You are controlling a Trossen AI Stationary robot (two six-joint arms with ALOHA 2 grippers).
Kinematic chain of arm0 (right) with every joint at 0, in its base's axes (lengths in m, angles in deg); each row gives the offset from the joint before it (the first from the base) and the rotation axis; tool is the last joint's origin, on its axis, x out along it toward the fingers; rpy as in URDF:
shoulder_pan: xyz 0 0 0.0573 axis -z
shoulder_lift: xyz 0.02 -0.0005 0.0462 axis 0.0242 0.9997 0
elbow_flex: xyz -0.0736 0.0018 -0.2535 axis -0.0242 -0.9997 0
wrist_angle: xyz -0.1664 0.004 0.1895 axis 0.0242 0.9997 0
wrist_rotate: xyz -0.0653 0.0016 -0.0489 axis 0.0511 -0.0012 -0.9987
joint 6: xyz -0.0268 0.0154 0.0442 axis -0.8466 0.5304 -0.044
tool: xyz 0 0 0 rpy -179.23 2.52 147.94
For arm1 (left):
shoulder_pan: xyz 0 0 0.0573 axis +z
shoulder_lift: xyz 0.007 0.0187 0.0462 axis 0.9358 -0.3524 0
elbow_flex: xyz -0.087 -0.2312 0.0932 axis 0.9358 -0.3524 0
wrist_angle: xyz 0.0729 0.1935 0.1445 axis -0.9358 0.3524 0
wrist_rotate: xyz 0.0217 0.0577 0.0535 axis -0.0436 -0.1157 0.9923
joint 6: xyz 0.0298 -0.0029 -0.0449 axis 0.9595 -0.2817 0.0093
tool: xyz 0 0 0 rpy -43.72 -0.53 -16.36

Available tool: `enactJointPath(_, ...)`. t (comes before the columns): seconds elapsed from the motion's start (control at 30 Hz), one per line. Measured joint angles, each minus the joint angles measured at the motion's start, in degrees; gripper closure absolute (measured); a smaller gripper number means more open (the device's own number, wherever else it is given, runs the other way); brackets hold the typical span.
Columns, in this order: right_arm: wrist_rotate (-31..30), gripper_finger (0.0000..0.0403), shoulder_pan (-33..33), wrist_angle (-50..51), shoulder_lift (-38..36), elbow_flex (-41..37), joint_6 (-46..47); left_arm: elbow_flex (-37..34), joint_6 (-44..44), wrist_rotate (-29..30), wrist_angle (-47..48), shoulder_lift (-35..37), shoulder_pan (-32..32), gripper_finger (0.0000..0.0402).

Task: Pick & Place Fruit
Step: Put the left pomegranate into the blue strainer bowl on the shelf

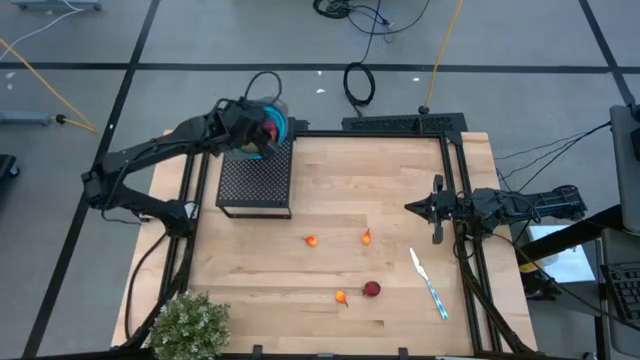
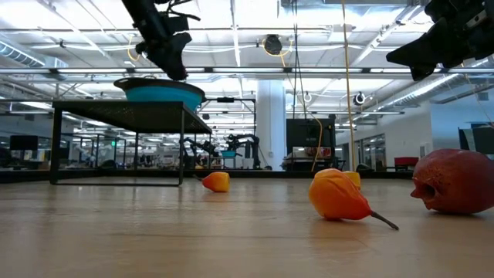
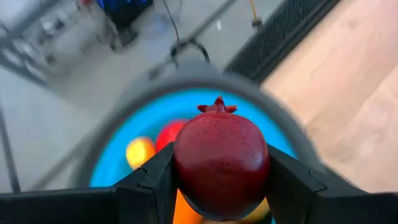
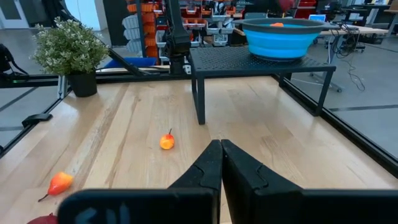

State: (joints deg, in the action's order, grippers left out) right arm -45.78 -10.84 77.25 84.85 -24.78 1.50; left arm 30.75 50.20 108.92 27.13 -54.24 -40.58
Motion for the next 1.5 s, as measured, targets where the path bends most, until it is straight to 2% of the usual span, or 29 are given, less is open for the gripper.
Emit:
enactJointPath(0.2,0.0,0.0403,0.0,0.0,0.01,0.0,0.0,6.33,-5.74,-3.39,10.22,0.08,5.46,0.0217)
enactJointPath(0.37,0.0,0.0403,0.0,0.0,0.0,0.02,0.0,10.98,-9.18,-9.89,15.86,0.04,10.64,0.0217)
enactJointPath(0.63,0.02,0.0403,0.0,-0.02,0.02,0.0,0.0,11.95,-12.05,-20.49,20.12,-0.07,17.58,0.0217)
enactJointPath(0.83,0.0,0.0403,0.0,-0.02,0.0,0.0,0.0,11.95,-11.94,-20.32,21.68,-0.34,19.88,0.0217)
enactJointPath(1.1,0.0,0.0403,0.0,-0.02,0.0,0.0,0.0,11.95,-9.95,-19.97,21.53,-4.32,19.92,0.0217)
enactJointPath(1.3,0.01,0.0403,0.0,-0.02,0.0,0.01,0.02,11.93,-7.84,-15.93,20.81,-8.22,19.94,0.0217)
enactJointPath(1.5,0.02,0.0403,0.0,-0.02,0.0,0.02,0.02,11.91,-5.02,-15.17,17.21,-9.34,19.94,0.0217)
